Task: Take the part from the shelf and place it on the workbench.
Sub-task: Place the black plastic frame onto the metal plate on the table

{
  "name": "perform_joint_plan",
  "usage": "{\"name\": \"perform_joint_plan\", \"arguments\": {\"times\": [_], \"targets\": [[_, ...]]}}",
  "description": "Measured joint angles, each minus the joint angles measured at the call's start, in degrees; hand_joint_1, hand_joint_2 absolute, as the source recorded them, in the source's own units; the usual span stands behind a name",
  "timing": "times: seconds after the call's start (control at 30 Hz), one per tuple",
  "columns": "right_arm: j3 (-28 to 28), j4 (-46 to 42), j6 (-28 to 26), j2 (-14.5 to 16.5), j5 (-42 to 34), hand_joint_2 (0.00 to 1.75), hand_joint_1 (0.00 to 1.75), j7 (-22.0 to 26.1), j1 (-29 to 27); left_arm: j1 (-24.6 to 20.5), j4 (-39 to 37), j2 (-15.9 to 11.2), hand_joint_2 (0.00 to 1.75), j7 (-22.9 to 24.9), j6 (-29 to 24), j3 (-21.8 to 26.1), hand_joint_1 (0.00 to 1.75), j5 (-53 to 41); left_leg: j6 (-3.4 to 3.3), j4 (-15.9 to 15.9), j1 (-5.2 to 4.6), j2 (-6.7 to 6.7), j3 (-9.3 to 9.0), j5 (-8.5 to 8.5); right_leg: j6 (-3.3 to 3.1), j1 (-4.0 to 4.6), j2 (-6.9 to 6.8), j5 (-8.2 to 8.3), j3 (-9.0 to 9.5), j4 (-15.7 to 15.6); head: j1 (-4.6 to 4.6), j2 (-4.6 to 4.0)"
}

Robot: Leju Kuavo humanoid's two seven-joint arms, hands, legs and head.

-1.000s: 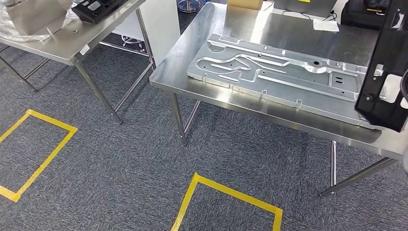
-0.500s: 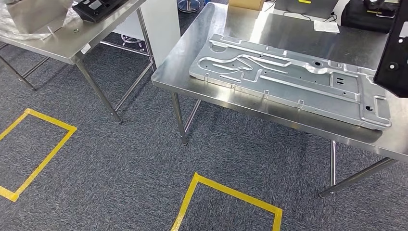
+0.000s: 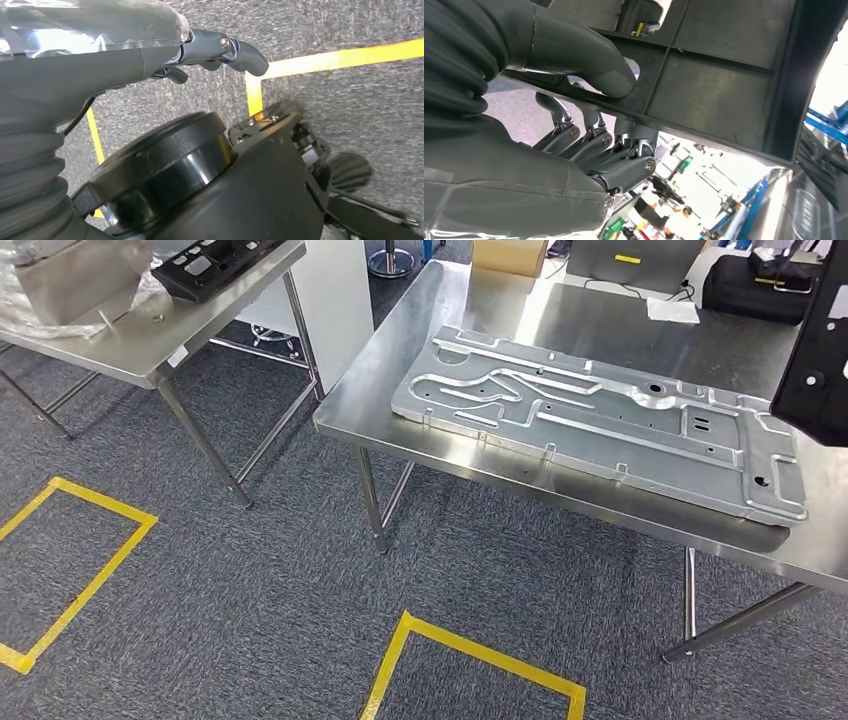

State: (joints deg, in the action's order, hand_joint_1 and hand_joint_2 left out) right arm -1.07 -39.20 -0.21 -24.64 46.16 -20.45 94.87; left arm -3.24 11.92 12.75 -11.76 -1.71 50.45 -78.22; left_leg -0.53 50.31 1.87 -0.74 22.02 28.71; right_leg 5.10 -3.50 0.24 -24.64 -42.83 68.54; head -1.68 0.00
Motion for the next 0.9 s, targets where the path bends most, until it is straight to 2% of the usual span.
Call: {"name": "perform_joint_plan", "arguments": {"times": [0.03,0.07,0.1,0.13,0.17,0.2,0.23,0.27,0.3,0.33,0.37,0.4,0.43,0.47,0.5,0.53,0.57,0.6,0.63,0.67,0.7,0.73,0.8,0.83,0.9], "targets": [[0.0,0.1,0.0,0.0,0.0,1.75,1.75,0.0,-0.2,0.1,0.0,0.0,1.75,0.0,0.0,0.0,0.0,0.0,0.67,0.4,0.49,0.0,-0.81,1.0,0.71,-0.56,-0.31,2.65,1.05,-3.3,-0.01,0.0],[0.0,0.3,-0.1,-0.1,0.0,1.75,1.75,0.0,-0.5,0.1,0.0,0.0,1.75,0.1,0.0,0.0,0.0,0.0,1.44,0.9,0.84,-0.06,-1.47,2.11,1.55,-0.93,-0.58,4.34,2.27,-6.4,-0.03,0.0],[0.1,0.4,-0.1,-0.2,0.0,1.75,1.75,0.1,-0.5,0.1,0.0,-0.1,1.75,0.1,0.0,0.0,0.0,0.0,2.15,1.6,1.08,-0.11,-1.94,3.33,1.85,-1.06,-0.67,4.91,3.38,-8.8,-0.13,0.0],[0.1,0.6,-0.2,-0.2,0.1,1.75,1.75,0.1,-0.6,0.0,0.0,-0.3,1.75,0.2,0.0,0.0,0.0,0.0,2.73,2.0,1.19,-0.18,-2.38,4.47,1.41,-0.98,-0.61,4.36,4.01,-9.7,-0.15,0.0],[0.1,0.7,-0.3,-0.3,0.1,1.75,1.75,0.2,-0.7,-0.1,0.0,-0.4,1.75,0.3,0.0,0.0,0.0,-0.1,3.12,2.1,1.17,-0.24,-2.79,5.32,0.54,-0.64,-0.4,2.86,4.12,-9.0,0.02,0.0],[0.2,0.7,-0.4,-0.4,0.2,1.75,1.75,0.2,-0.6,-0.2,0.0,-0.4,1.75,0.4,0.0,0.0,0.0,-0.2,3.34,2.2,1.21,-0.21,-3.4,5.97,-0.73,-0.42,-0.12,1.77,4.19,-8.4,0.13,0.0],[0.2,0.7,-0.5,-0.3,0.3,1.75,1.75,0.2,-0.7,-0.3,0.0,-0.4,1.75,0.5,0.0,0.0,0.0,-0.3,3.47,1.9,1.35,-0.13,-4.03,6.42,-1.74,-0.37,0.11,0.78,4.33,-7.7,0.43,0.0],[0.3,0.6,-0.6,-0.3,0.5,1.75,1.75,0.3,-0.7,-0.3,0.0,-0.4,1.75,0.6,-0.1,0.0,0.0,-0.3,3.53,2.3,1.4,-0.02,-4.23,6.84,-2.34,-0.36,0.26,-0.07,4.62,-7.2,0.6,0.0],[0.4,0.4,-0.7,-0.3,0.7,1.75,1.75,0.4,-0.5,-0.5,0.0,-0.4,1.75,0.6,-0.2,0.0,0.0,-0.3,3.56,4.3,1.42,0.07,-3.36,7.44,-2.78,-0.39,0.43,-0.8,5.12,-7.1,0.65,0.0],[0.4,0.3,-0.9,-0.2,0.8,1.75,1.75,0.6,-0.3,-0.6,0.1,-0.3,1.75,0.7,-0.2,0.0,0.0,-0.3,3.52,8.1,1.39,0.13,-1.05,8.27,-3.08,-0.35,0.5,-1.41,5.88,-7.2,0.75,0.0],[0.4,0.3,-1.0,0.0,0.9,1.75,1.75,0.8,-0.5,-0.6,0.1,-0.3,1.75,0.7,-0.2,0.0,0.0,-0.3,3.39,13.3,1.16,0.13,2.49,9.1,-3.31,-0.21,0.5,-1.86,6.78,-7.7,0.78,0.0],[0.4,0.4,-1.0,0.1,1.0,1.75,1.75,0.9,-0.9,-0.7,0.0,-0.3,1.75,0.7,-0.2,0.1,0.0,-0.1,3.19,18.9,0.88,0.12,6.87,9.73,-3.45,0.01,0.52,-2.23,7.9,-8.3,0.85,0.0],[0.4,0.6,-1.0,0.2,1.0,1.75,1.75,1.0,-1.6,-0.8,0.0,-0.3,1.75,0.7,-0.1,0.1,0.0,0.0,2.79,23.2,0.45,0.12,11.04,9.52,-3.57,0.28,0.54,-2.57,9.16,-9.0,0.87,0.0],[0.4,0.9,-1.0,0.3,0.9,1.75,1.75,1.1,-2.5,-0.9,0.0,-0.3,1.75,0.7,-0.1,0.2,0.0,0.2,2.12,25.2,-0.17,0.14,14.38,7.9,-3.68,0.6,0.57,-2.94,10.55,-9.8,0.9,0.0],[0.5,1.2,-1.1,0.5,0.9,1.75,1.75,1.2,-3.3,-1.1,0.0,-0.3,1.75,0.7,0.0,0.3,0.0,0.4,1.14,24.5,-0.93,0.18,16.63,4.84,-3.79,0.97,0.62,-3.35,12.01,-10.7,0.9,0.0],[0.5,1.4,-1.1,0.6,1.0,1.75,1.75,1.3,-4.0,-1.2,0.0,-0.3,1.75,0.8,0.0,0.3,0.0,0.5,-0.29,21.3,-1.86,0.27,17.67,0.28,-3.91,1.39,0.71,-3.79,13.5,-11.6,0.92,0.0],[0.5,1.7,-1.2,0.7,1.0,1.75,1.75,1.4,-4.8,-1.2,0.0,-0.3,1.75,0.8,-0.1,0.3,0.0,0.6,-2.19,16.4,-2.98,0.62,17.97,-4.94,-4.04,1.67,0.86,-4.21,14.88,-12.5,0.95,0.0],[0.6,2.2,-1.2,0.7,1.0,1.75,1.75,1.7,-5.5,-1.1,0.0,-0.5,1.75,0.9,-0.3,0.4,0.0,0.7,-4.29,12.1,-3.92,1.05,17.62,-9.11,-4.03,2.08,1.02,-4.58,16.11,-13.3,0.78,0.0],[0.7,2.6,-0.9,0.7,1.0,1.75,1.75,2.1,-6.2,-1.0,0.0,-0.6,1.75,0.9,-0.5,0.5,0.0,0.8,-5.95,8.8,-4.71,1.45,17.1,-12.0,-3.91,2.2,1.2,-4.85,17.15,-14.2,0.67,0.0],[0.8,3.0,0.0,0.7,1.0,1.75,1.75,2.6,-7.0,-1.0,0.0,-0.6,1.75,1.0,-0.6,0.6,0.0,0.8,-7.08,7.1,-5.2,1.78,16.62,-13.21,-3.65,2.19,1.32,-5.06,17.9,-14.8,0.57,0.0],[0.8,3.3,1.2,0.7,1.1,1.75,1.75,3.0,-7.6,-1.1,-0.1,-0.7,1.75,1.0,-0.7,0.7,0.0,0.9,-7.55,7.0,-5.36,1.81,16.11,-13.05,-3.29,2.18,1.38,-5.22,18.46,-15.4,0.52,0.0],[0.7,3.2,2.5,1.0,1.3,1.75,1.75,3.6,-8.1,-1.2,-0.1,-0.6,1.75,1.1,-0.8,0.7,0.0,0.8,-7.6,6.3,-5.4,1.66,15.46,-12.71,-3.01,2.08,1.45,-5.34,19.06,-16.0,0.68,0.0],[0.0,2.9,3.9,1.7,2.4,1.75,1.75,5.2,-9.2,-1.4,-0.1,-0.5,1.75,1.1,-1.1,0.7,0.0,0.7,-7.0,3.2,-4.83,1.49,13.01,-11.34,-2.72,2.18,1.0,-6.13,19.21,-15.5,0.48,0.0],[-0.7,2.9,3.7,2.6,3.0,1.75,1.75,6.2,-9.9,-1.4,-0.1,-0.5,1.75,1.0,-1.2,0.7,0.0,0.5,-6.53,1.5,-4.38,1.35,11.69,-10.74,-2.52,2.24,0.75,-6.99,18.15,-13.3,0.26,0.0],[-2.2,3.4,2.1,4.7,3.8,1.75,1.75,7.7,-11.9,-1.3,0.0,-0.4,1.75,0.6,-1.7,0.7,0.0,0.1,-5.29,0.4,-3.68,1.08,10.25,-9.84,-1.79,2.05,0.35,-9.19,13.3,-5.5,-0.1,0.0]]}}
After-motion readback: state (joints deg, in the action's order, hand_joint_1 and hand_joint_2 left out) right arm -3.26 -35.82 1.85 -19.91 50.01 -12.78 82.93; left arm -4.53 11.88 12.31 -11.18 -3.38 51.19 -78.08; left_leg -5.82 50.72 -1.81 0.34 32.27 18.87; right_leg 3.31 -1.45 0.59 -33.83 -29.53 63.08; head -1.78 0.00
